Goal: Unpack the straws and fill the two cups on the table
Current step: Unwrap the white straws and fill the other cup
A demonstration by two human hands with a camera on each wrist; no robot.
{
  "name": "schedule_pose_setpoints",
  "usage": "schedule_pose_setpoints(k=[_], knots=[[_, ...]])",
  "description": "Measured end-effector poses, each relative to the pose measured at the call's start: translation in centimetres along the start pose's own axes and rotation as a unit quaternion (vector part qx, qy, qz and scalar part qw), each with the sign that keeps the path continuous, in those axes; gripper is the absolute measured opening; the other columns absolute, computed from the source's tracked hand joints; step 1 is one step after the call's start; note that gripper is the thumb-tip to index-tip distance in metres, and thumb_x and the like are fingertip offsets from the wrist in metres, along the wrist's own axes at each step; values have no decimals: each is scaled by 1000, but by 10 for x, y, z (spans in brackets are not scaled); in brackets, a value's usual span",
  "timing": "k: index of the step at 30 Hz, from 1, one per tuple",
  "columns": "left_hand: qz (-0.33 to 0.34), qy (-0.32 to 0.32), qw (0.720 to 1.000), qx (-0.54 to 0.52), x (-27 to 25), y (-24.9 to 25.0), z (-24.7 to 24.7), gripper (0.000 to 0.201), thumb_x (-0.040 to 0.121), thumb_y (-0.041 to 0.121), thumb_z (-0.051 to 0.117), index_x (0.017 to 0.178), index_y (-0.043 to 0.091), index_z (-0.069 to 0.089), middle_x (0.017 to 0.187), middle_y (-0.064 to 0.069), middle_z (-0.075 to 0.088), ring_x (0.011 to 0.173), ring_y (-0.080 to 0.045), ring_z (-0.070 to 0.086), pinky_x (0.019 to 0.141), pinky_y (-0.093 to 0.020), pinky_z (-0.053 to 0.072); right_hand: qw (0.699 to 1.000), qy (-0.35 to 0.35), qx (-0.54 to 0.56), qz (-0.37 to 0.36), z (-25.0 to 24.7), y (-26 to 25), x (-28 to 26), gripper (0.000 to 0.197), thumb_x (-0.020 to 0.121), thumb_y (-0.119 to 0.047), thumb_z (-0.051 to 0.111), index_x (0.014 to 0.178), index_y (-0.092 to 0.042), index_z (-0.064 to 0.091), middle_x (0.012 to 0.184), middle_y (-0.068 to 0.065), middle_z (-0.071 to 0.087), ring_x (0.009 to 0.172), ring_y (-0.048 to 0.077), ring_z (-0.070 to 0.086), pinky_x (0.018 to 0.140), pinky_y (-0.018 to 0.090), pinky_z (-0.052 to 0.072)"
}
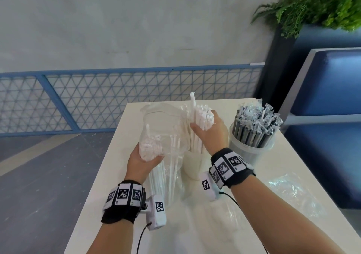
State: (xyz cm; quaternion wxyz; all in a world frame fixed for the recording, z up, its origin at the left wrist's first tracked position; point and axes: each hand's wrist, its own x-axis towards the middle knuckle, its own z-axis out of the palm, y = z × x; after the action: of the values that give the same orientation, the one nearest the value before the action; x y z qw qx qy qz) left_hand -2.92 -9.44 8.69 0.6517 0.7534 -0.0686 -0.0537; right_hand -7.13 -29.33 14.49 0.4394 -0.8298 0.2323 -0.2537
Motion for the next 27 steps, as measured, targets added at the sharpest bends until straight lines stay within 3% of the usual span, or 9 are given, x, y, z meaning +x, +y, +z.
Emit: schedule_pose_setpoints(k=[3,5,8,14,17,19,22,25,27], knots=[[-2,2,1000,-2,1,-2,-1,49,68,6,80,112,11,59,104,-5,68,97,-16,63,87,-29,48,992,84,-61,-71,-1,7,-11,84,64,-49,76,133,-16,40,147,9,26,137,29,19,113,46,18],[-2,-1,1000,-3,1,-2,-1,49,68,7,80,113,10,59,104,-5,68,98,-16,64,83,-26,48,997,63,-9,-43,3,13,-12,99,61,-47,79,141,-25,25,152,10,5,142,28,6,114,46,11],[0,2,1000,8,1,0,0,49,68,7,80,113,11,59,104,-5,68,97,-17,63,84,-27,47,994,-5,106,1,0,15,-7,119,61,-34,84,146,-26,1,154,9,-8,140,15,11,112,35,15],[1,3,1000,5,2,1,-2,49,69,8,80,112,13,58,101,-3,67,96,-16,62,84,-28,46,982,-128,136,29,-2,20,0,117,65,-35,80,147,-27,-3,157,0,10,143,18,16,114,34,18],[2,0,1000,4,3,0,-1,49,69,8,80,112,13,58,100,0,66,94,-14,62,81,-24,45,971,-187,142,47,-5,24,3,129,53,-45,85,145,-35,-6,156,-4,8,143,19,18,115,47,24],[-2,0,1000,2,4,0,-1,48,69,7,79,111,14,58,98,2,66,93,-13,61,78,-21,45,970,-212,114,40,-7,26,7,125,61,-30,84,145,-34,-9,154,0,7,142,20,18,115,45,24],[-6,-1,1000,-3,4,0,-1,48,69,6,79,111,14,58,98,1,66,93,-12,61,82,-23,45,979,-187,77,31,-2,26,12,121,67,-15,80,146,-27,-11,152,9,11,142,22,17,112,36,21],[-3,-4,1000,-7,3,2,-2,47,70,5,78,110,15,57,97,4,65,89,-4,60,79,-20,45,986,-160,37,39,12,21,13,133,62,-23,84,143,-27,-21,150,16,28,134,29,37,110,44,33],[-3,-5,1000,-10,2,2,-2,47,70,5,78,110,16,56,96,5,65,89,-3,60,76,-18,45,990,-129,19,59,17,19,13,127,64,-26,83,145,-24,-15,143,17,41,126,31,47,105,41,39]])
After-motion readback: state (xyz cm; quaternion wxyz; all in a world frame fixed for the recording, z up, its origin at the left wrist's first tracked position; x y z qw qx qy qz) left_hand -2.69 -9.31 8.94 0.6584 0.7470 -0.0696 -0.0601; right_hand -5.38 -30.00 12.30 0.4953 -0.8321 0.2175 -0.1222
